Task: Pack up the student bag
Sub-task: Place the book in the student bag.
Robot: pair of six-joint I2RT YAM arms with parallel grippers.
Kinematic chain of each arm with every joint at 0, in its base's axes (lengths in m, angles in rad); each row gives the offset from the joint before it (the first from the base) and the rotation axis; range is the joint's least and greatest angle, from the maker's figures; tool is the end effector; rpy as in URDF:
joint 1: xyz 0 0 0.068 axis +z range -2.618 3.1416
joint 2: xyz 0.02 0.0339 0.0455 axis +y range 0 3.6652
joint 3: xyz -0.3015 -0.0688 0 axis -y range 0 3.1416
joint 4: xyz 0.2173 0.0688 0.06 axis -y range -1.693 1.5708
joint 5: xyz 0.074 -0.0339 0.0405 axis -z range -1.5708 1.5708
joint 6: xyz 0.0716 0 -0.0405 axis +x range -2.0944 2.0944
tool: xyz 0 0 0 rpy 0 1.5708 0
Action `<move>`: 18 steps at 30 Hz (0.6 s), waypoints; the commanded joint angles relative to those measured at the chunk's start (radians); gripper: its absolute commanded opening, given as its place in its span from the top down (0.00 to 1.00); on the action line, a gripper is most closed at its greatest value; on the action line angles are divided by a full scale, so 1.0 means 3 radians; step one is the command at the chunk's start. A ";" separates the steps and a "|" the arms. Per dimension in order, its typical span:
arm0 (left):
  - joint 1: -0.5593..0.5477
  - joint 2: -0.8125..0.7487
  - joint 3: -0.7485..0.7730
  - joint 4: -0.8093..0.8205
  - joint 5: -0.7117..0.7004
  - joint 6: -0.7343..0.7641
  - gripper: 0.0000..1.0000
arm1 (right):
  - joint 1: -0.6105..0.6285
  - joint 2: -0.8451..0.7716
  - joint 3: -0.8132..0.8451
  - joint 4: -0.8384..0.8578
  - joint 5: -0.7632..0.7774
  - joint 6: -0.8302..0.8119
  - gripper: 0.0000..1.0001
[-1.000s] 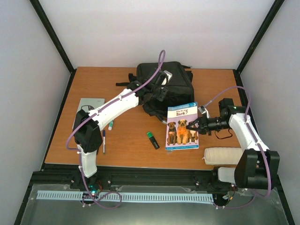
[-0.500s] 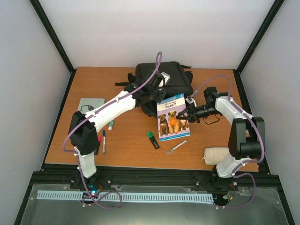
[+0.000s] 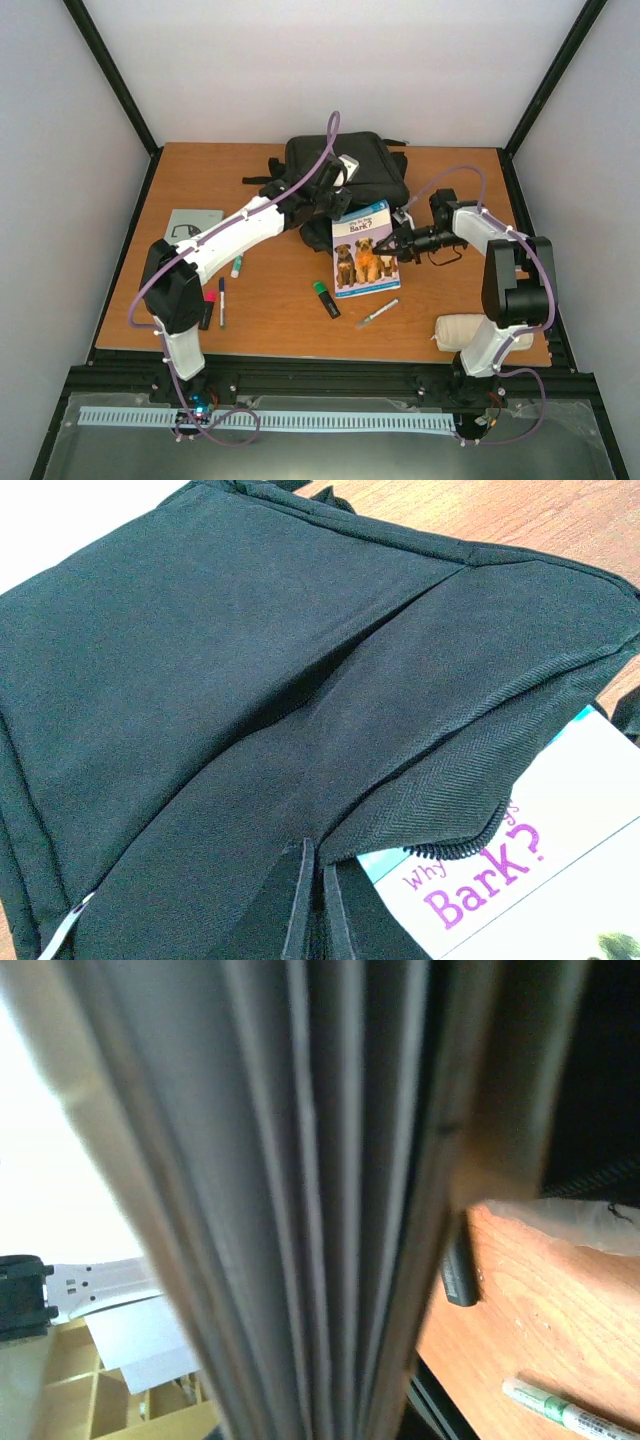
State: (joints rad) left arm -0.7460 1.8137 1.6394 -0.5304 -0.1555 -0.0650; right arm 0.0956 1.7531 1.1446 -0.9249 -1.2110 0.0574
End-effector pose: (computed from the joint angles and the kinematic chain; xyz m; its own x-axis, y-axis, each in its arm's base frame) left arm 0.3213 -0.2818 0.3338 -0.5127 0.3864 -0.7667 0.5517 0.8325 0.0506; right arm 0.2832 0.0945 0.2359 -0.9970 -0.0753 0.0163 -0.0113 0.3520 0.9359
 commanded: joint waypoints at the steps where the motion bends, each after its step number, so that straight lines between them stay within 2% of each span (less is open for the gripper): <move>1: 0.0004 -0.0145 0.0080 0.0271 0.0069 -0.0072 0.99 | 0.0019 -0.0189 -0.0300 0.0315 -0.0199 0.0366 0.97; 8: 0.0002 -0.0121 0.0066 0.0324 0.0131 -0.0110 0.99 | 0.0021 -0.0575 -0.0635 0.0618 -0.0214 0.0606 0.97; 14: -0.0008 -0.0216 -0.0053 0.0425 0.0412 -0.0034 0.99 | 0.0018 -0.0237 -0.0242 0.0473 -0.0273 0.0351 0.97; 18: -0.0038 -0.0256 -0.0082 0.0427 0.0432 0.0028 0.99 | 0.0019 -0.0040 0.0096 0.0323 -0.0139 0.0281 0.97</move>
State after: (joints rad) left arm -0.7483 1.8122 1.6062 -0.4934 -0.0719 -0.0746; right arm 0.0956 1.7042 1.0859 -0.8051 -1.2385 0.1726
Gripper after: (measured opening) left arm 0.012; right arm 0.030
